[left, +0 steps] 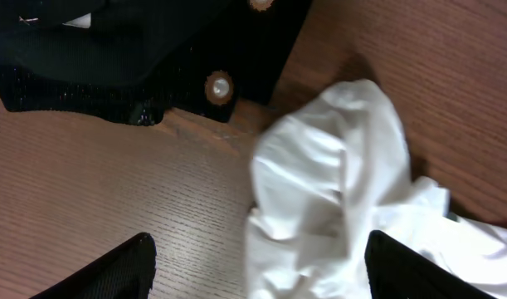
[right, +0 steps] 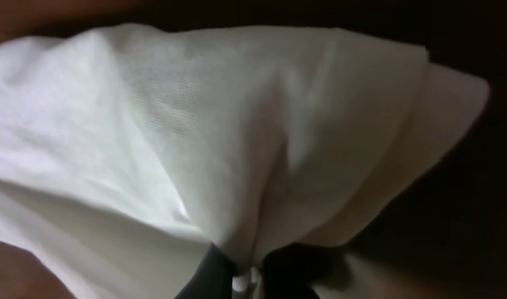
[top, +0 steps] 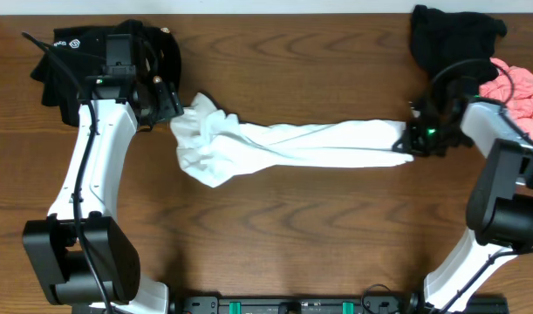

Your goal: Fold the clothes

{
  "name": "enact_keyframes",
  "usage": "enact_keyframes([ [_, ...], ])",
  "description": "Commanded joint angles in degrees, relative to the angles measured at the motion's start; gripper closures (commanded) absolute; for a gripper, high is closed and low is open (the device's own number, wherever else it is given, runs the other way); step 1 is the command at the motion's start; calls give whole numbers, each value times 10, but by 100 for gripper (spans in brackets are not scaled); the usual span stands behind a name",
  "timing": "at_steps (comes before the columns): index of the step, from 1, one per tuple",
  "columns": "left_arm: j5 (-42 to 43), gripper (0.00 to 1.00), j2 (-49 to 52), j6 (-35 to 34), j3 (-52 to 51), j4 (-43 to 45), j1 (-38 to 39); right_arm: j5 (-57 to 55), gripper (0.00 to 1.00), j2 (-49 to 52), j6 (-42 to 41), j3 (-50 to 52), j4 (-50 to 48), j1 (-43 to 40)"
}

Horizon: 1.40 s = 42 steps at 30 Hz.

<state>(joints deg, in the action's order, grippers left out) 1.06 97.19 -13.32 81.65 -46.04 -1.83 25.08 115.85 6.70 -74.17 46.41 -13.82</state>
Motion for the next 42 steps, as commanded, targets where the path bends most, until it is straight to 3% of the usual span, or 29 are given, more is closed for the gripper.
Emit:
enact_keyframes([
  [1, -7, 19, -8, -3, 10, -1, -1, -6, 99, 5, 22, -35, 17, -36],
  [14, -7, 19, -8, -3, 10, -1, -1, 43, 99, 5, 77, -109, 89, -60],
  [20, -7, 19, -7, -3, 10, -1, -1, 52, 99, 5, 91, -171, 143, 19],
  [31, -7, 18, -7, -3, 10, -1, -1, -10, 97, 5, 60, -179, 138, 210],
  [33, -7, 18, -7, -3, 10, -1, -1, -23, 89, 7, 52, -179, 130, 240],
  [34, -7, 18, -7, -3, 10, -1, -1, -26, 68, 8, 51, -179, 125, 256],
  [36, -7, 18, -7, -3, 10, -1, -1, -26, 48, 10, 51, -179, 117, 279],
  [37, -7, 18, -7, -3, 10, -1, -1, -26, 25, 12, 51, -179, 114, 292],
  [38, -7, 18, -7, -3, 10, -1, -1, -26, 18, 12, 51, -179, 113, 300],
  [42, -7, 18, -7, -3, 8, -1, -1, -26, 18, 12, 44, -179, 117, 311],
])
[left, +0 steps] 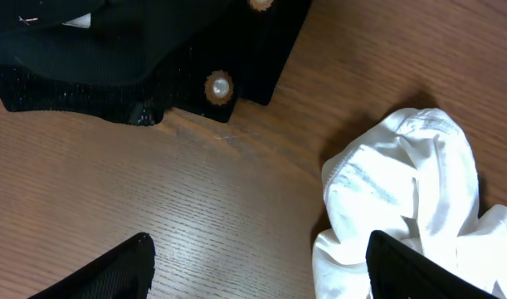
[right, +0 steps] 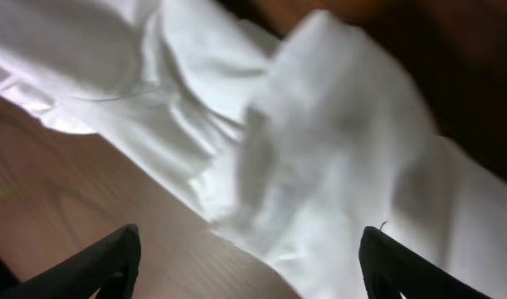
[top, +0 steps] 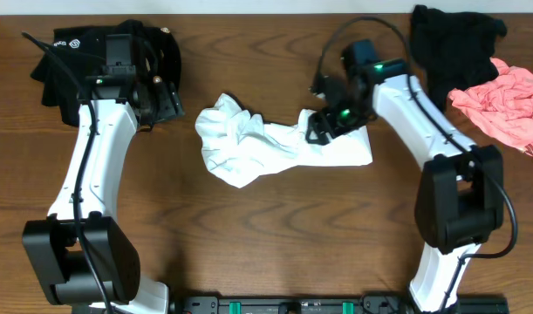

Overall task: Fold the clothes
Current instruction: 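Push the shirt's right end leftward with the right gripper toward the left end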

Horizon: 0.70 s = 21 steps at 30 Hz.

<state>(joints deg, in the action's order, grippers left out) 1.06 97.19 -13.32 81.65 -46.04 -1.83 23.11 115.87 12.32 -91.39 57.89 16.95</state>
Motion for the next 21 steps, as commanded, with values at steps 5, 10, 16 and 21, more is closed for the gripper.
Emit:
enact_keyframes([
  [5, -7, 18, -7, -3, 3, -1, -1, -6, 32, 11, -23, -6, 11, 0],
  [10, -6, 18, -6, -3, 2, -1, -1, -6, 41, 11, -25, -7, 14, -1],
  [16, 170, 18, 19, 79, -2, -2, -1, -6, 20, 7, -27, -22, 17, -16],
  [21, 271, 18, 52, 93, -9, -28, 0, -8, 19, 6, -16, -77, 61, -31],
])
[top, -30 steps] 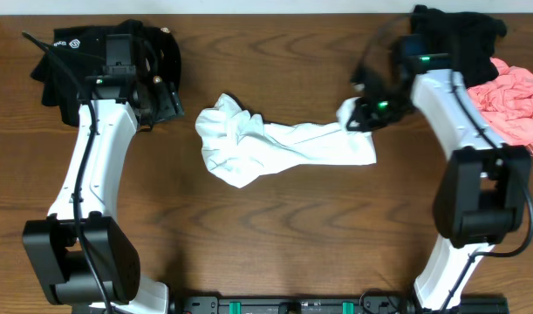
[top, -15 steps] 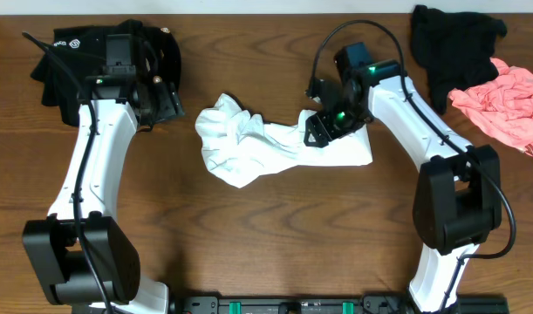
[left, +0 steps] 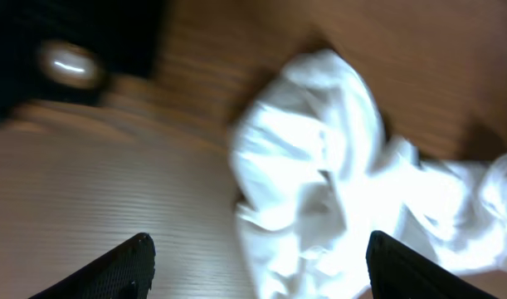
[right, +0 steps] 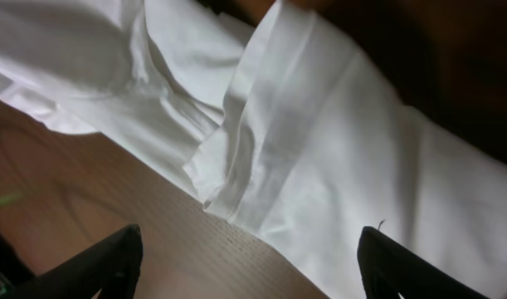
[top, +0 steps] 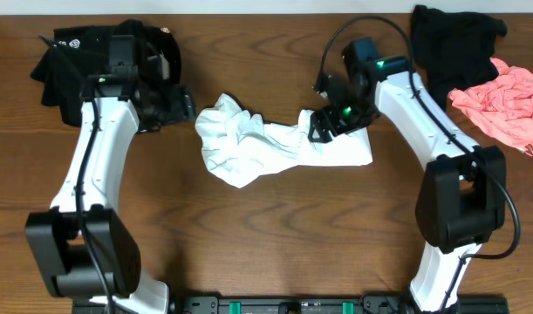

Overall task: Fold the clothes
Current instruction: 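Push the shirt's right end leftward with the right gripper toward the left end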

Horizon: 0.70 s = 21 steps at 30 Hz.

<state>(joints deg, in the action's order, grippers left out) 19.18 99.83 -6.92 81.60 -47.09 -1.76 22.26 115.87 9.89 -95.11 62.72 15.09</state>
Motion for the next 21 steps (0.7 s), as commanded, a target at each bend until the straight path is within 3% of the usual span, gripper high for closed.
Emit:
enact_keyframes([
  [1, 89, 18, 32, 33, -9, -29, 0, 0, 19, 6, 12, -51, 22, -17],
  [9, 139, 18, 88, 93, -9, -65, 0, 3, 19, 6, 15, -91, 42, -44],
  [21, 152, 18, 200, 149, -9, -12, 0, 2, 20, 6, 16, -91, 53, -46],
])
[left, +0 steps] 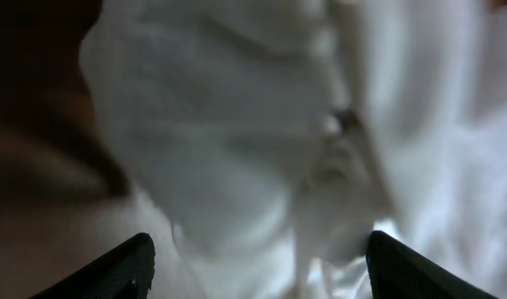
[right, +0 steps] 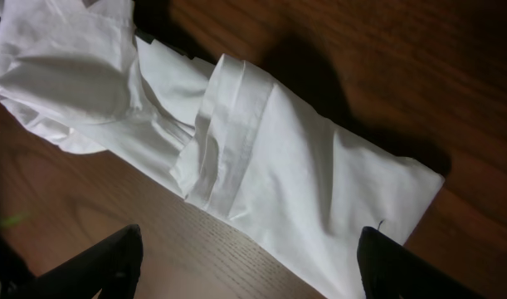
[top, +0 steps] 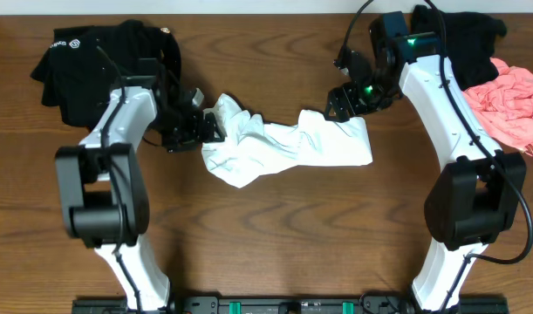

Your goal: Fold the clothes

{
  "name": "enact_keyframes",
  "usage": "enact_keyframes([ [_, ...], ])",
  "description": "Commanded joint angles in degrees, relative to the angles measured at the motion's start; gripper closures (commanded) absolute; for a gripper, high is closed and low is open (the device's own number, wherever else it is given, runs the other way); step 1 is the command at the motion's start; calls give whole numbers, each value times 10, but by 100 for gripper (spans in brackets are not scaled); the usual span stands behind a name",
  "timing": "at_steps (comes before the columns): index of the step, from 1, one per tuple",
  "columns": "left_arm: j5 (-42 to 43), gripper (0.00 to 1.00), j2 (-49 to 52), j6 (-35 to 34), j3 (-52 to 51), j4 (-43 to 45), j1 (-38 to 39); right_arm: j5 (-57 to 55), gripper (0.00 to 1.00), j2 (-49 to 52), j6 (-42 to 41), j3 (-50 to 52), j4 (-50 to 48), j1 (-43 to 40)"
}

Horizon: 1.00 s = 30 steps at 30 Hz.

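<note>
A white garment [top: 288, 146] lies crumpled across the middle of the table. Its right part is folded back on itself [right: 261, 158]. The left end is a loose bunch [top: 222, 118]. My left gripper [top: 205, 129] is low at that bunch, open. In the left wrist view blurred white cloth [left: 236, 124] fills the picture between the two fingers [left: 137, 262]. My right gripper [top: 340, 100] hangs open above the garment's folded right end, with nothing between its fingers [right: 116, 257].
A black garment with buttons [top: 96, 52] is heaped at the back left. Another black garment [top: 454, 30] sits at the back right, with a pink one [top: 510, 96] beside it at the right edge. Bare wood [top: 275, 235] runs along the front.
My left gripper has moved right from beside the black heap and now sits low on the white bunch. My right gripper, still open, has drawn back and up from the folded end.
At first the white garment was stretched long, my right gripper shut on its right end and my left open by the left end. Then the right end lay folded toward the middle and the right gripper was open. Now the left gripper is at the bunch.
</note>
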<state>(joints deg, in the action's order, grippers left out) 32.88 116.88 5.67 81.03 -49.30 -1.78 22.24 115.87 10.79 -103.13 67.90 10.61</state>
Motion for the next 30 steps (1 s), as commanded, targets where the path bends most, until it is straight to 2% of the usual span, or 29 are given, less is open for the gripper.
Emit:
enact_keyframes([
  [1, 28, 18, 40, 23, -4, 21, 0, 3, 20, 6, 6, -11, 1, -2],
  [10, 181, 19, 56, 79, -3, 66, 0, 2, 20, 6, 7, -11, 2, -2],
  [22, 237, 20, 56, 103, -3, 48, -12, 3, 20, 6, 6, -11, -2, -2],
  [30, 277, 20, 56, 173, -3, 6, -25, 3, 21, 6, 6, -11, -2, -2],
])
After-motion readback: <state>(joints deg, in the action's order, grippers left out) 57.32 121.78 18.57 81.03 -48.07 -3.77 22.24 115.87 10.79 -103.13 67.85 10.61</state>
